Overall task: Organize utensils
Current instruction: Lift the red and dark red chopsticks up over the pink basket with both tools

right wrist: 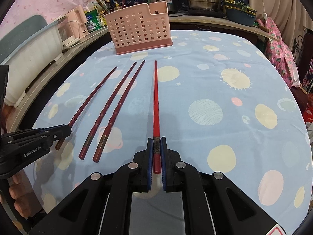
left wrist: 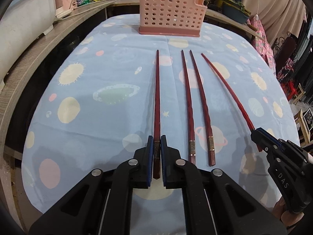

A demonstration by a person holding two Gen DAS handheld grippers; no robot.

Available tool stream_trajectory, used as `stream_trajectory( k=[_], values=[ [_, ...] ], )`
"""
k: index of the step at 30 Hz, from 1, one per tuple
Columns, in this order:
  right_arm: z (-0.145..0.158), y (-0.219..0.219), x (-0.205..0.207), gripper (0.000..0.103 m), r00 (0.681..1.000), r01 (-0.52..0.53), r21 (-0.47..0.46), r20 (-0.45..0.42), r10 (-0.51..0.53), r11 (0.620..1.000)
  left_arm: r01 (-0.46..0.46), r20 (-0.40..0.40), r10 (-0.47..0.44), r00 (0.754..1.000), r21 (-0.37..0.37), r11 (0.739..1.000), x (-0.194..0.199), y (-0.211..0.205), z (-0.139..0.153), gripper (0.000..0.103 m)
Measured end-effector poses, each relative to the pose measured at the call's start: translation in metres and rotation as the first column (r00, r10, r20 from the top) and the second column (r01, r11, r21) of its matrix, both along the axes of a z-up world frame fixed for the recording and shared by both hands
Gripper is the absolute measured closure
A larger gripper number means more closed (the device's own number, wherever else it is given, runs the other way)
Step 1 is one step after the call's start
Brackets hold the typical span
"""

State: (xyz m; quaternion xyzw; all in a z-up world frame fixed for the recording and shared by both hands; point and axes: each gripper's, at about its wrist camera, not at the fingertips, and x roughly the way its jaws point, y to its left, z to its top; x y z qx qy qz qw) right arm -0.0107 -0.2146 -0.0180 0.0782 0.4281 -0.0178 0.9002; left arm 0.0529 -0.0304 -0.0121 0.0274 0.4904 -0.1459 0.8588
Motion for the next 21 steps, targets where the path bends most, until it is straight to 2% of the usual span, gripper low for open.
stream_trajectory(
  k=[4, 11, 21],
  values=[
    [0.021, -0.004, 0.001, 0.096, 0.999, 0.000, 0.010, 0.045, -0.001, 1.000, -0.015, 0.032, 0.015, 0.999, -0.024, 1.000, 0.004, 0.005, 0.022, 0.096],
    [0.077, -0.019, 0.015, 0.096, 0.986, 0.015, 0.025, 0.167, -0.019, 1.000, -0.032, 0.107, 0.040, 0.994, -0.078, 0.996, 0.023, 0.009, 0.071, 0.096],
    [0.157, -0.048, 0.067, 0.096, 0.944, 0.023, 0.064, 0.326, -0.043, 0.998, -0.042, 0.250, 0.072, 0.966, -0.123, 0.992, 0.081, 0.002, 0.153, 0.096]
  ],
)
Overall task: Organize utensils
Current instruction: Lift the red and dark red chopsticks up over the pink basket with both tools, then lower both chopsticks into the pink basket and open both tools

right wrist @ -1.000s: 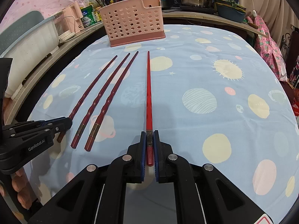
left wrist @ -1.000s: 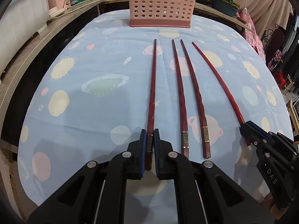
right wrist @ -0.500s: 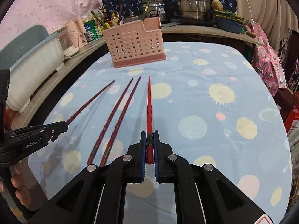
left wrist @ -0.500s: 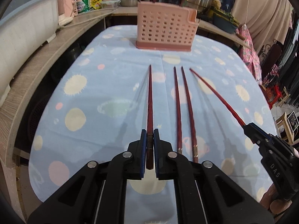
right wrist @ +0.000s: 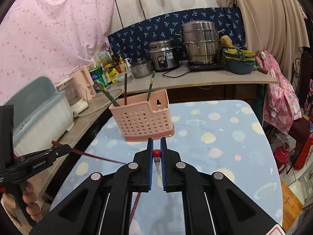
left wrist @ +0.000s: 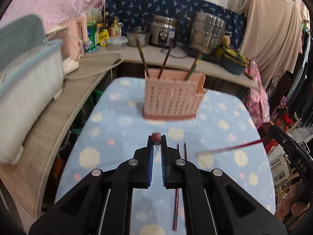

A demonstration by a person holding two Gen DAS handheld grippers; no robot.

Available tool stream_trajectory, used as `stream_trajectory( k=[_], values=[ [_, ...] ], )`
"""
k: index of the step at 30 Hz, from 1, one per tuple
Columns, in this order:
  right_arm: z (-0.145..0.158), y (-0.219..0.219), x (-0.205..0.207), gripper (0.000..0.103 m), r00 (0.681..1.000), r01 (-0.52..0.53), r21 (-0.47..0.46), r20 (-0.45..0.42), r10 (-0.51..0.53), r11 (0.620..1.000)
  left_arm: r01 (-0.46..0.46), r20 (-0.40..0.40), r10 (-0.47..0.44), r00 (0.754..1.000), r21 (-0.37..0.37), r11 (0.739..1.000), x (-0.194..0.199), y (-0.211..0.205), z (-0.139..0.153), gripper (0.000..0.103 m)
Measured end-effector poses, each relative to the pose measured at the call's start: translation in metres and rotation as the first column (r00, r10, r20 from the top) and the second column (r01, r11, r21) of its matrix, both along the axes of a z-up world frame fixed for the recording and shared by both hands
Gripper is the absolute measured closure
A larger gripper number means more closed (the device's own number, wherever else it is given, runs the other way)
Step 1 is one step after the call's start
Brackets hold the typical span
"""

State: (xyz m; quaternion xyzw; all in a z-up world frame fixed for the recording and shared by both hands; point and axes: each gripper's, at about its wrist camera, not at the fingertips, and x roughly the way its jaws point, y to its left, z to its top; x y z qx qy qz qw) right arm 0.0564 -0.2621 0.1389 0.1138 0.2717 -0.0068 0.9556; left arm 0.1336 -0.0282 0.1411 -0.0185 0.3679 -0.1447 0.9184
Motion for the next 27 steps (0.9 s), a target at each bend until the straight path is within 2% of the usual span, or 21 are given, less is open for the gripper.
stream_trajectory(
  k=[7, 16, 21, 27],
  values=[
    [0.045, -0.016, 0.045, 0.096, 0.997, -0.007, 0.050, 0.078, 0.004, 0.999, -0.009, 0.094, 0.012, 0.995, -0.035, 0.999, 0.047, -0.010, 0.056, 0.096],
    [0.107, -0.028, 0.098, 0.096, 0.976, -0.021, 0.113, 0.216, -0.004, 0.993, -0.041, 0.226, 0.068, 0.972, -0.123, 0.992, 0.096, -0.011, 0.127, 0.096],
    [0.136, -0.029, 0.132, 0.096, 0.964, -0.015, 0.114, 0.265, -0.015, 0.993, -0.063, 0.277, 0.100, 0.956, -0.139, 0.988, 0.123, -0.018, 0.148, 0.096],
    [0.144, -0.033, 0.171, 0.096, 0.961, -0.001, 0.122, 0.274, -0.033, 0.992, -0.075, 0.282, 0.111, 0.953, -0.136, 0.988, 0.152, -0.023, 0.150, 0.096]
  ],
)
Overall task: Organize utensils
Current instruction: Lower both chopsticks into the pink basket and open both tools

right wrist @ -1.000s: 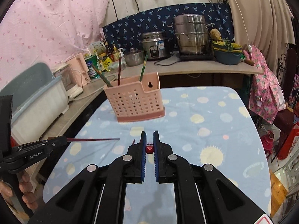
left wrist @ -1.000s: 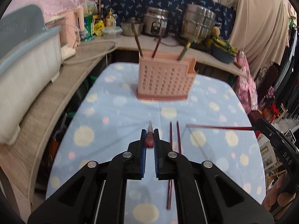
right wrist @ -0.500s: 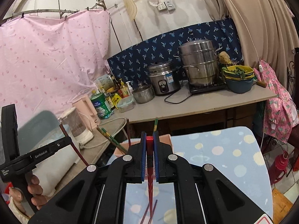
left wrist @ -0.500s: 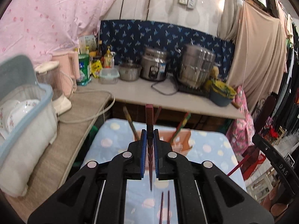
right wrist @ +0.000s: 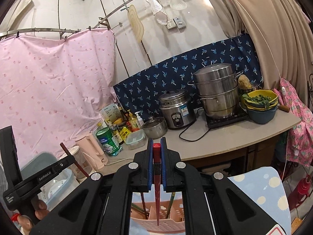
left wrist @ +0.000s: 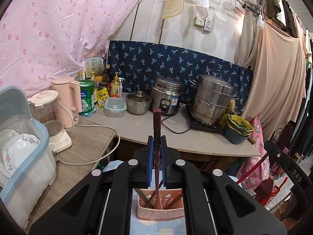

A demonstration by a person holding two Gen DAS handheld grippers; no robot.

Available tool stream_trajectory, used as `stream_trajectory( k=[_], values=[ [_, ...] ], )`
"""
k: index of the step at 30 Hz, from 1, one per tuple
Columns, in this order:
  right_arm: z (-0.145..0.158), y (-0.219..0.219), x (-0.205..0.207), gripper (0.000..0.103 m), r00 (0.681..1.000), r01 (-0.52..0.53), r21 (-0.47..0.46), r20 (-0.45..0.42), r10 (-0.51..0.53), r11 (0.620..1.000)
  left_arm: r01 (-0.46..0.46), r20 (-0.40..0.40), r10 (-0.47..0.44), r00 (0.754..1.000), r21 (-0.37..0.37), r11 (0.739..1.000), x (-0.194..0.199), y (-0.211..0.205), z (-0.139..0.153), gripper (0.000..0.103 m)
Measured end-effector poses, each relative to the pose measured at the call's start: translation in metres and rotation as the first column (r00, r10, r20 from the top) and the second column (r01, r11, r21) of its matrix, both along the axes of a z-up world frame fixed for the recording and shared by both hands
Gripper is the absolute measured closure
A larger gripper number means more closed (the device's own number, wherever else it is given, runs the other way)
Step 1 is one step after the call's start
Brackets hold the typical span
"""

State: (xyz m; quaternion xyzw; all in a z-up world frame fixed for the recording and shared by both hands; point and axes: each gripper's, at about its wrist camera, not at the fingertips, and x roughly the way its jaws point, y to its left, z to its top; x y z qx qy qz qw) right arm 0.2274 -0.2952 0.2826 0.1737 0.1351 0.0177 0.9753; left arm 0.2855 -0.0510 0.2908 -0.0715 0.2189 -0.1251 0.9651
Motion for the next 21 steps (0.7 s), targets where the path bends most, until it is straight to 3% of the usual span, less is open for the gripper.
stream_trajectory(
  k=[8, 21],
  values=[
    [-0.019, -0.002, 0.038, 0.096, 0.999, 0.001, 0.012, -0.049, 0.000, 1.000, 0.004, -0.043, -0.003, 0.999, 0.017, 1.000, 0.020, -0.004, -0.021, 0.096],
    [-0.083, 0.006, 0.066, 0.096, 0.982, -0.004, -0.007, -0.189, 0.002, 1.000, 0.018, -0.157, -0.013, 0.987, 0.035, 0.999, 0.033, -0.011, -0.077, 0.096]
  ],
)
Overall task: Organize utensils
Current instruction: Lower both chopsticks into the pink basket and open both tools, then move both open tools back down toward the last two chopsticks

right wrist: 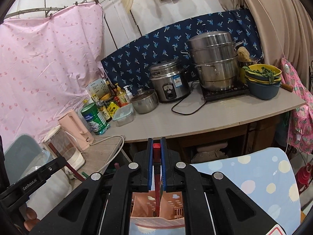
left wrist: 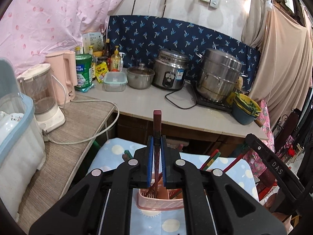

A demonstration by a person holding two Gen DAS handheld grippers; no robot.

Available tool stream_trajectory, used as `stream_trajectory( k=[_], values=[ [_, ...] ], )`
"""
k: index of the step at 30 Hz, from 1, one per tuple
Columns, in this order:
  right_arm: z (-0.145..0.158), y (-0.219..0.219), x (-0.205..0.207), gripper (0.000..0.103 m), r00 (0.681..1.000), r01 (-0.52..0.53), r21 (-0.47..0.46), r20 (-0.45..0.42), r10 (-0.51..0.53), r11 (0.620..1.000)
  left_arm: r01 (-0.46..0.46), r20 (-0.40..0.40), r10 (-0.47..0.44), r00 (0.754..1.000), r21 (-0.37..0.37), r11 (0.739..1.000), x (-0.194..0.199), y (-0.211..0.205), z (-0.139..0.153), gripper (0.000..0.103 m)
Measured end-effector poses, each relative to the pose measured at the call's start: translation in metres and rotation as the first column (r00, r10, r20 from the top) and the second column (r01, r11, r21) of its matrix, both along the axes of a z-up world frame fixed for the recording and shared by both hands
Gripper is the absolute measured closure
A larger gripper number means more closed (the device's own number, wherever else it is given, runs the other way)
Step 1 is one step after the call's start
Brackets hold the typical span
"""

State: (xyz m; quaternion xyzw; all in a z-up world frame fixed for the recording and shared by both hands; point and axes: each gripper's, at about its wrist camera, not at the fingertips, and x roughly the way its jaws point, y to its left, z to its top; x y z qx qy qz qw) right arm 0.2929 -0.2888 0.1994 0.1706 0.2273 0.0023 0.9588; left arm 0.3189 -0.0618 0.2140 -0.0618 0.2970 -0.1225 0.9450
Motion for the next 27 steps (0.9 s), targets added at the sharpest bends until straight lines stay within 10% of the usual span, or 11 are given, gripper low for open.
stream_trajectory(
  k=[9, 14, 27],
  values=[
    [-0.020, 0.003, 0.001, 0.087, 0.999, -0.005, -0.004, -0.047, 0.005, 1.000, -0.003, -0.043, 0.004, 0.999, 0.033, 0.999, 0.000, -0.008, -0.025, 0.094],
    [-0.015, -0.001, -0.010, 0.070, 1.000, 0.010, -0.004, -0.024, -0.010, 1.000, -0.024, -0.015, 0.025, 1.000, 0.050, 0.998, -0.009, -0.010, -0.024, 0.065],
    [-0.008, -0.011, -0.049, 0.068, 1.000, 0.023, 0.022, -0.002, -0.023, 0.999, -0.045, 0.029, 0.043, 0.999, 0.083, 0.996, -0.041, -0.007, -0.016, 0.061]
  ],
)
